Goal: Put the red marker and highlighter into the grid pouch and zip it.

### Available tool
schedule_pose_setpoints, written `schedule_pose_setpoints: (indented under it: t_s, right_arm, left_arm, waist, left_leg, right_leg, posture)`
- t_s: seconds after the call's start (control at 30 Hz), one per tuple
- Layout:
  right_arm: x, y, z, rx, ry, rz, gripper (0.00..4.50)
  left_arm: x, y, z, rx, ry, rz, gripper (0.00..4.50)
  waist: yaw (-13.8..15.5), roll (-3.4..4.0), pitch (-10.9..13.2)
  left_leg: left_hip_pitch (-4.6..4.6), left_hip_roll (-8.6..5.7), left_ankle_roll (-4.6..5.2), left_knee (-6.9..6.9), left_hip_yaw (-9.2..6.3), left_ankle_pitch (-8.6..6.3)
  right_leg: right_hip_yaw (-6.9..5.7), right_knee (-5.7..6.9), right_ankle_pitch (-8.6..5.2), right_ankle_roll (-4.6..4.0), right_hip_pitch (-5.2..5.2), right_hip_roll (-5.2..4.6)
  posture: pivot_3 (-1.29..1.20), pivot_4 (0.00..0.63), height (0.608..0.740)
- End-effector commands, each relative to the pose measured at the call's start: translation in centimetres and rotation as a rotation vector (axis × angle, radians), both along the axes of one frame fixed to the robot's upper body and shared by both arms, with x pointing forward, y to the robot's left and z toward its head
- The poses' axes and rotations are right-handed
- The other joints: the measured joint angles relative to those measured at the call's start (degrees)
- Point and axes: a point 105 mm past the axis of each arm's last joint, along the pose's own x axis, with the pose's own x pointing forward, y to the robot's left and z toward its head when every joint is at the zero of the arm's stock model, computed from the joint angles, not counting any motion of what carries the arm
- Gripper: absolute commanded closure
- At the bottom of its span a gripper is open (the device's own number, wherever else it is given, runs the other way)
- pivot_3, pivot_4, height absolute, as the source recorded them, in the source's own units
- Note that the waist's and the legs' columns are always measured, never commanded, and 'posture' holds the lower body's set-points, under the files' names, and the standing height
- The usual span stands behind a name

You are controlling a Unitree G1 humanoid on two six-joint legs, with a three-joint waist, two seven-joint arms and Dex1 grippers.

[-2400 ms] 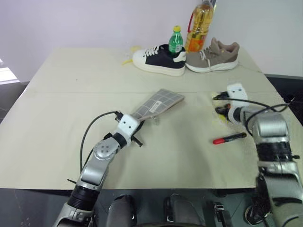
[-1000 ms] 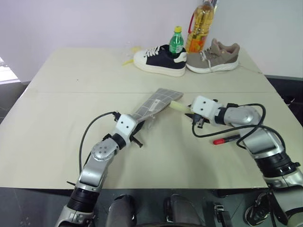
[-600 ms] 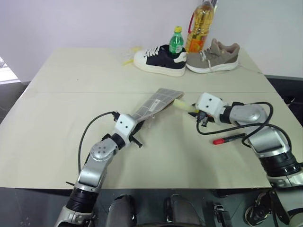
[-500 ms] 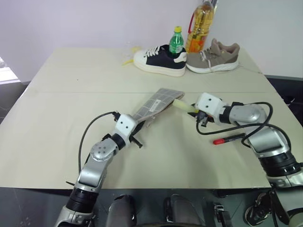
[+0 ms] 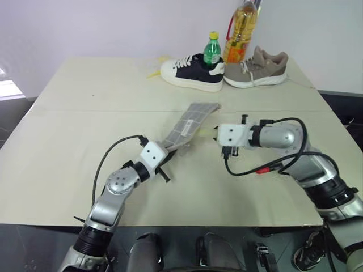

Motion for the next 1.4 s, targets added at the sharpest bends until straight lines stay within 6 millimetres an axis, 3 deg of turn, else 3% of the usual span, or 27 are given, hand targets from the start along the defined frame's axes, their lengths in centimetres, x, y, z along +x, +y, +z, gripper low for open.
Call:
schedule_pose_setpoints:
  t_s: [0.03,0.13,0.23,0.47,0.73,0.97,1.4]
  right_arm:
    - [-0.5,1.8,2.0,-0.086,-0.136,0.114,3.63]
    - [-0.9,3.0,2.4,-0.074,-0.144,0.157,3.63]
    - [-0.7,2.4,2.5,-0.064,-0.129,0.128,3.63]
    - [-0.3,-3.7,2.5,0.107,0.065,-0.108,3.63]
    - [-1.3,-6.8,2.4,0.209,0.171,-0.209,3.63]
    - [-0.8,-6.4,3.4,0.284,0.155,-0.230,3.63]
    - [0.6,-4.4,2.8,0.337,0.154,-0.243,3.63]
  left_arm:
    - [-0.6,-0.9,1.6,-0.005,-0.056,-0.075,4.50]
    - [-0.7,-1.0,1.7,0.006,-0.045,-0.098,4.50]
    - [-0.2,-0.3,1.8,-0.025,-0.031,-0.055,4.50]
    - [0.8,1.9,1.9,-0.028,-0.045,0.050,4.50]
    - [1.6,3.0,2.1,-0.013,-0.060,0.087,4.50]
    - [1.6,3.0,2.0,0.003,-0.062,0.076,4.50]
    - [1.0,2.4,1.9,-0.004,-0.062,0.056,4.50]
  waist:
    - [-0.04,0.00,0.00]
    - [-0.09,0.00,0.00]
    - [-0.08,0.00,0.00]
    - [0.06,-0.02,-0.01]
    - [-0.09,-0.01,-0.01]
    - [-0.11,-0.01,-0.01]
    - [-0.03,-0.01,-0.01]
  left_leg:
    - [0.00,0.00,0.00,0.01,0.00,0.00]
    - [0.00,0.01,0.00,0.01,0.01,0.00]
    - [0.00,0.01,0.00,0.02,0.01,0.00]
    - [0.00,0.00,0.00,0.09,-0.02,0.00]
    - [0.09,0.02,0.00,0.04,-0.02,0.00]
    - [0.08,0.02,0.00,0.04,-0.02,0.00]
    - [0.05,0.00,0.00,0.05,-0.01,0.00]
  right_leg:
    - [0.00,0.00,0.00,0.00,0.00,0.00]
    - [0.00,0.01,0.00,0.00,-0.01,0.01]
    - [0.00,0.03,0.00,0.00,-0.01,0.02]
    - [0.00,0.02,0.00,0.00,0.06,0.00]
    - [0.00,0.04,0.00,-0.01,0.09,0.03]
    - [0.00,0.03,0.00,-0.01,0.09,0.02]
    - [0.00,0.03,0.00,-0.01,0.07,0.01]
  posture:
    - [0.00,0.150,0.705]
    - [0.00,0.150,0.705]
    - [0.00,0.150,0.705]
    - [0.00,0.150,0.705]
    - [0.00,0.150,0.705]
    - [0.00,0.150,0.705]
    - [0.00,0.150,0.705]
